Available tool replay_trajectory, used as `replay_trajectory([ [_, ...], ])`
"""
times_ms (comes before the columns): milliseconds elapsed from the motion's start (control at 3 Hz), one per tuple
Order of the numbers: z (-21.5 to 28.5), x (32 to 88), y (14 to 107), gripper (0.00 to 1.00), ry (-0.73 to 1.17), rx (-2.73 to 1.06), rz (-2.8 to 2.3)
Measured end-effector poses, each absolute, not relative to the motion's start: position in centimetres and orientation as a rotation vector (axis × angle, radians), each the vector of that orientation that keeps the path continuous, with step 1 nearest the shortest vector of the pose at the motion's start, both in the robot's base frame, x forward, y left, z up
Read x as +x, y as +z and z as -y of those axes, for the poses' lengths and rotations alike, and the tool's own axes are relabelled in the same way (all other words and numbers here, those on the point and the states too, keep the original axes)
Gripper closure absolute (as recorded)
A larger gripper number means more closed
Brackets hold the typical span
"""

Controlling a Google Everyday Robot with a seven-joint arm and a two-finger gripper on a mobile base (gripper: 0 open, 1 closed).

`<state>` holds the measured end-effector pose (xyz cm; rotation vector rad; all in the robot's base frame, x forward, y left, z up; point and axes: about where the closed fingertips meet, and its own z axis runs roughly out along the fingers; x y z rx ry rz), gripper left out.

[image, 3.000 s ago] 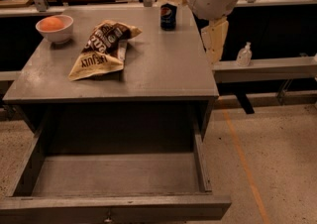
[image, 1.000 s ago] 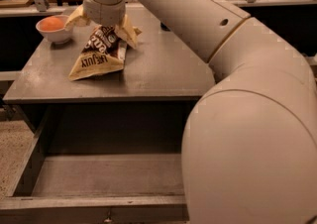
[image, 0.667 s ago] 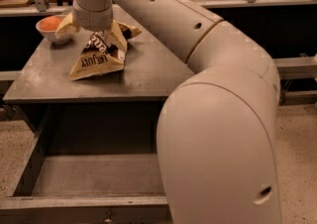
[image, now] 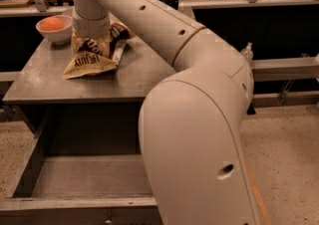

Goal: Place brown chip bag into top drawer

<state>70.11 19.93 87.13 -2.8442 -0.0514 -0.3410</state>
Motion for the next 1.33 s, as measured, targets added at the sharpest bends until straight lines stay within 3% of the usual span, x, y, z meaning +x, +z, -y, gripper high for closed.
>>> replay_trajectory([
  [667, -20.1, 69.9, 86.6, 0.96, -0.286, -2.830, 0.079],
  [1333, -17.0, 65.1, 86.8, 1.00, -0.072, -2.703, -0.047],
])
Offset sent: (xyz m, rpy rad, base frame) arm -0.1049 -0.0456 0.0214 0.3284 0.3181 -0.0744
